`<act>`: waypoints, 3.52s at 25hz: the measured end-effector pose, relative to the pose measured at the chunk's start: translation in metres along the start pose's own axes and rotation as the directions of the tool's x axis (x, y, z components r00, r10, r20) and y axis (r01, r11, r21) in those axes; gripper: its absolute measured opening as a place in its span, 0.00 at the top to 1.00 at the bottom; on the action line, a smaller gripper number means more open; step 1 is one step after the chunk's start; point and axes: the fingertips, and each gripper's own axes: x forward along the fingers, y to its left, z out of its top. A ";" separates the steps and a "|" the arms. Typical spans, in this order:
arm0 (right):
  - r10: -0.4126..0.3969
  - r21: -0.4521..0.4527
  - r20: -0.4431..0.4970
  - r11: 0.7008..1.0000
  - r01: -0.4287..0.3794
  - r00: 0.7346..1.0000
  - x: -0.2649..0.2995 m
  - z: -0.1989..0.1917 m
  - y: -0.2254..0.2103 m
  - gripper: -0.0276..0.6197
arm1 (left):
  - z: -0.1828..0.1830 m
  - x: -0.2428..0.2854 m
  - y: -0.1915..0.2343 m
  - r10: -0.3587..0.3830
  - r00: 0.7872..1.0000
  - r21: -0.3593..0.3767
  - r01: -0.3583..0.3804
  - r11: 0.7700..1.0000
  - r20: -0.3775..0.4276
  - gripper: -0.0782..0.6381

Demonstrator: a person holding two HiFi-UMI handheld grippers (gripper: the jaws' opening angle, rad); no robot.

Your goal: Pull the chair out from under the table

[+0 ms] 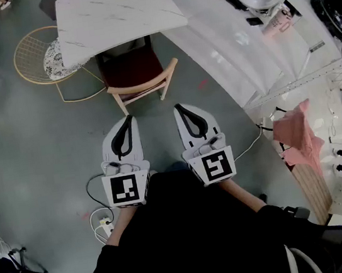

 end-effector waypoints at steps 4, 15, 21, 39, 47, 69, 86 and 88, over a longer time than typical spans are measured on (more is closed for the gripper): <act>-0.011 0.022 -0.011 1.000 0.012 1.000 0.001 -0.009 -0.008 0.93 | -0.013 0.007 -0.005 -0.016 0.999 0.011 0.016 1.000 -0.035 0.88; 0.126 -0.058 0.024 0.991 -0.124 0.992 0.079 -0.043 -0.074 0.92 | -0.046 0.098 0.018 0.013 0.999 0.008 -0.013 1.000 -0.038 0.88; 0.229 -0.100 -0.063 0.967 -0.234 0.971 0.134 -0.083 -0.116 0.92 | -0.065 0.157 0.040 0.047 0.998 0.001 -0.047 0.999 -0.036 0.88; 0.492 -0.108 -0.342 0.826 -0.554 0.801 0.211 -0.198 -0.147 0.92 | -0.183 0.212 0.074 0.032 0.925 0.149 0.027 0.989 -0.378 0.76; 0.556 -0.113 -0.507 0.715 -0.690 0.659 0.210 -0.249 -0.132 0.80 | -0.229 0.228 0.064 -0.102 0.819 0.217 0.267 0.939 -0.565 0.61; 0.253 -0.400 -0.868 0.155 -0.903 0.428 0.208 -0.407 -0.123 0.65 | -0.400 0.216 0.060 -0.080 0.353 0.258 0.803 0.537 -0.932 0.51; 0.062 -0.373 -0.927 -0.046 -0.927 0.370 0.196 -0.438 -0.108 0.73 | -0.428 0.205 0.066 0.046 0.308 0.300 0.866 0.401 -0.950 0.65; 0.064 -0.359 -0.932 -0.034 -0.933 0.356 0.184 -0.439 -0.103 0.74 | -0.430 0.198 0.061 0.042 0.309 0.302 0.876 0.376 -0.950 0.65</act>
